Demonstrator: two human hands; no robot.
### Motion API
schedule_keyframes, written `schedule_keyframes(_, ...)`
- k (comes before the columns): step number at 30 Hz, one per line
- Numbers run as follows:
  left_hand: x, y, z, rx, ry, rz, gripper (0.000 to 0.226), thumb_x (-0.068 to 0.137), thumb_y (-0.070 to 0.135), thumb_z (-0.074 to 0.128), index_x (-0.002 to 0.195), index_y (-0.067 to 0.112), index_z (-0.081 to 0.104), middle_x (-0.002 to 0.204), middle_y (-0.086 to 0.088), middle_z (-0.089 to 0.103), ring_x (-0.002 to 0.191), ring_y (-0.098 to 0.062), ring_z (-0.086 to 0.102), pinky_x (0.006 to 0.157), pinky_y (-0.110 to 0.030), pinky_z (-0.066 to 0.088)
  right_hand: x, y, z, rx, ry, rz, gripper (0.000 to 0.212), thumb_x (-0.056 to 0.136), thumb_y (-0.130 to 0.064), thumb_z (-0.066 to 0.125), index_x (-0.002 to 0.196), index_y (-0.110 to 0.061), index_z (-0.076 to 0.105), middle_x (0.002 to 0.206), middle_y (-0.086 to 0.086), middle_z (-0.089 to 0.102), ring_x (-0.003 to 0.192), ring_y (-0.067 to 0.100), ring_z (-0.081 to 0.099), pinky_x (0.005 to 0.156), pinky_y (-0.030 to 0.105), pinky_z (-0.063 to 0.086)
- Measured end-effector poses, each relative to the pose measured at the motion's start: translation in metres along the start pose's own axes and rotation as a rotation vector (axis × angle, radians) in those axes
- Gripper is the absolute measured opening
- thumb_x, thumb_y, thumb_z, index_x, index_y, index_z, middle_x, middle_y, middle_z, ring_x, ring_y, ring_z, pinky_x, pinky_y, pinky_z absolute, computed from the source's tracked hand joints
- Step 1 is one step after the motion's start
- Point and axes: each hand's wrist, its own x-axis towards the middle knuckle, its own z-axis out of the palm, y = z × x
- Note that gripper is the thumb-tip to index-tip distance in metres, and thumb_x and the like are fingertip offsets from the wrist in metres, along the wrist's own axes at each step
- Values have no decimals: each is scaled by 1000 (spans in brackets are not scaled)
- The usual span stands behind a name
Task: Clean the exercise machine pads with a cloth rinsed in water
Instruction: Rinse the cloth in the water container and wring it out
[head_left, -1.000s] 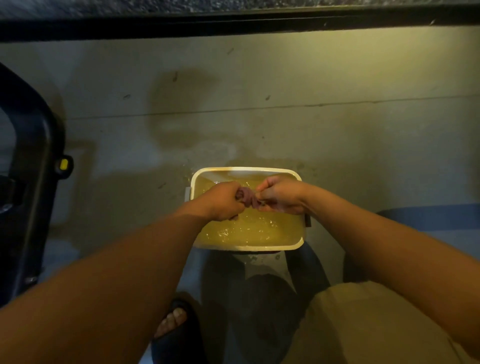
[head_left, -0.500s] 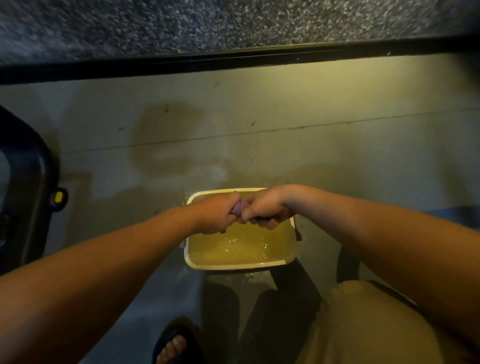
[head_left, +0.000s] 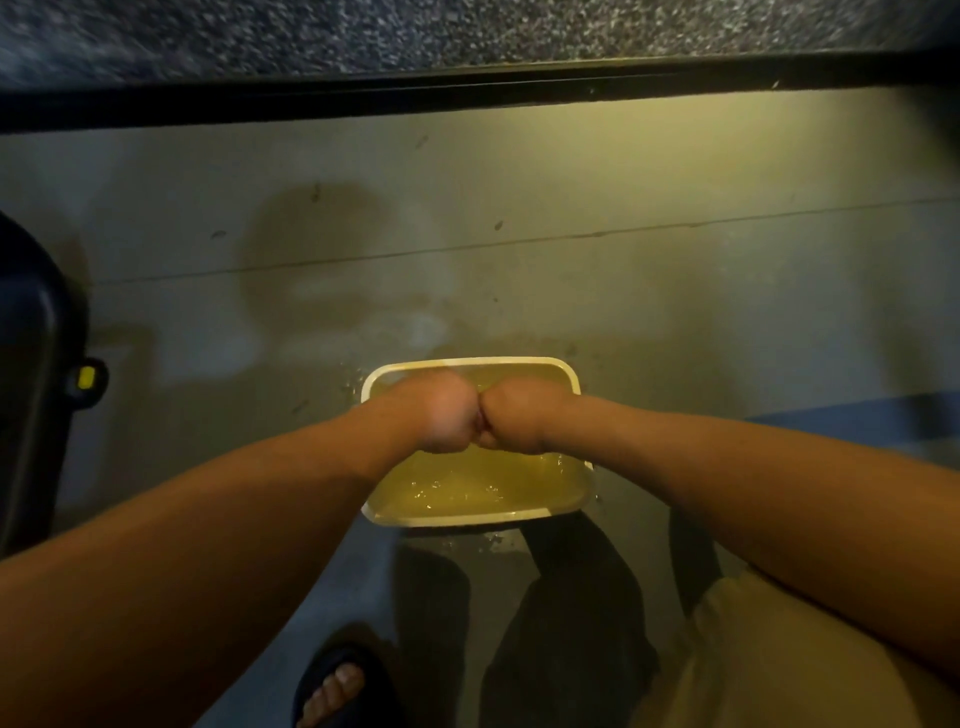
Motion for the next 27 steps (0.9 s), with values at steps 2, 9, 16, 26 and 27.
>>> schedule_keyframes(2,3,1,1,-114,-72,-52,19,99,21,53,99,13,70,86,-7,62,76,-23,61,77,-38,55,2,-2,3,-106,67,3,29,103,-34,53,110,-13,71,100,7,66,91,30,63,71,34,45)
schedule_keyframes(9,0,-11,9,-706,-230,-258,8,93,12,58,86,10,54,63,-9,50,45,-21,48,48,-28,44,7,-2,2,-278,210,-85,22,103,-32,52,99,-21,70,91,-1,65,81,27,62,61,32,40)
schedule_keyframes(16,-7,-22,25,-419,380,133,34,97,32,60,124,16,48,105,-2,65,91,-20,63,77,-39,54,10,13,-3,671,-267,178,20,95,-22,50,77,-20,44,63,-1,42,54,17,40,52,28,32)
schedule_keyframes(26,-5,-7,11,232,198,107,24,95,41,55,98,25,72,92,2,67,87,-24,67,73,-32,56,15,6,1,546,-473,201,25,94,-32,63,76,-17,57,63,1,50,52,17,44,53,29,40)
schedule_keyframes(27,-4,-1,12,189,150,50,24,97,37,54,100,23,73,93,-1,68,89,-25,67,77,-33,57,16,6,2,354,-371,142,21,95,-32,61,83,-15,62,71,3,56,61,20,51,61,33,46)
